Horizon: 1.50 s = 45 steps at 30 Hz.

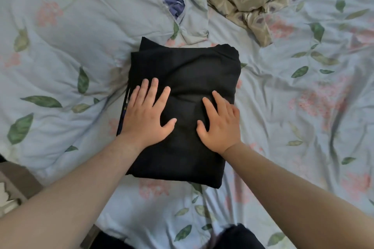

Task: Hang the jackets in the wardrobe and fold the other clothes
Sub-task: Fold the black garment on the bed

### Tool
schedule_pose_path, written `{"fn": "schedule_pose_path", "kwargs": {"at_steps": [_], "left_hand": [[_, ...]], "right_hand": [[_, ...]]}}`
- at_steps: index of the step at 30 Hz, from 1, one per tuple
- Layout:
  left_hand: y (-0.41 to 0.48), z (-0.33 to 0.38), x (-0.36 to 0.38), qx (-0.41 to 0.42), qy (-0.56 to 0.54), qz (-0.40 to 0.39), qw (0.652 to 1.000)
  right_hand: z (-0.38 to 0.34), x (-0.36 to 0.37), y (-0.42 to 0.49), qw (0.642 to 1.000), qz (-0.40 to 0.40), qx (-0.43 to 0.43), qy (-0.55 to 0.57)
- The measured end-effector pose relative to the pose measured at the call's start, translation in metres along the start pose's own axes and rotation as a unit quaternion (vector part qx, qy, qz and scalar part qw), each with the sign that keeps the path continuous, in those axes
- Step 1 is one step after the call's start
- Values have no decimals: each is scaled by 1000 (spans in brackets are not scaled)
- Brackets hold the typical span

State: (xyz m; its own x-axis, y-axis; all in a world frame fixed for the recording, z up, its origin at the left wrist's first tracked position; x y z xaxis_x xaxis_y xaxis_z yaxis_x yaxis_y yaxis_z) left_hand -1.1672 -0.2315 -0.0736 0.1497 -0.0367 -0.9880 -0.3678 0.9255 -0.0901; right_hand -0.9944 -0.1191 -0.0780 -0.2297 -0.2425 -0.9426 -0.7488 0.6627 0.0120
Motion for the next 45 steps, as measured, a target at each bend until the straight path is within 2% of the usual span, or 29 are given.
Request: {"fn": "schedule_pose_path", "kwargs": {"at_steps": [3, 8, 10, 15, 24, 33, 36, 38, 40, 43, 45], "left_hand": [[30, -12, -14, 38, 29, 33, 998], [62, -27, 17, -21, 90, -49, 995], [61, -31, 30, -34, 98, -48, 993], [68, -36, 49, -27, 61, -36, 997], [72, -39, 53, -26, 38, -60, 997], [62, -38, 39, -27, 5, -14, 1000], [36, -39, 32, -81, -54, 3, 995], [8, -40, 29, -162, -111, -5, 980], [-26, -41, 25, -278, -166, 8, 946], [-84, -45, 21, -458, -278, 7, 844], [-114, -44, 27, -513, -334, -59, 789]], "right_hand": [[16, -15, 41, 999, 14, -21, -38], [31, 10, 75, 993, -84, 10, -78], [34, 21, 73, 993, -91, 20, -77], [37, 35, 78, 993, -86, 25, -77], [38, 42, 83, 989, -111, 28, -91], [36, 29, 73, 997, -57, 22, -48], [34, 21, 52, 995, -50, 91, -10], [33, 17, 25, 979, -52, 189, 62], [29, 15, -10, 938, -40, 291, 184], [18, 14, -73, 852, -31, 413, 318], [10, 19, -110, 793, -94, 464, 384]]}}
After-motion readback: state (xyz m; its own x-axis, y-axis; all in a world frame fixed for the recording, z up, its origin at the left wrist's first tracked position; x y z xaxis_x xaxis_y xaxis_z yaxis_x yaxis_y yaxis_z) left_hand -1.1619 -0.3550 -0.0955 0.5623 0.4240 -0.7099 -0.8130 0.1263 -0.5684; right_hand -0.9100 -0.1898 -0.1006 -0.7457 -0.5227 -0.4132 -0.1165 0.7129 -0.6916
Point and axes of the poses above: each hand's wrist, its own y-axis towards the middle knuckle, its own x-axis out of the palm, z = x × y, the point moved 5 cm from there along y, towards the middle knuckle, and after that the axes turned 1 degree about y, right-handed, at the moved point
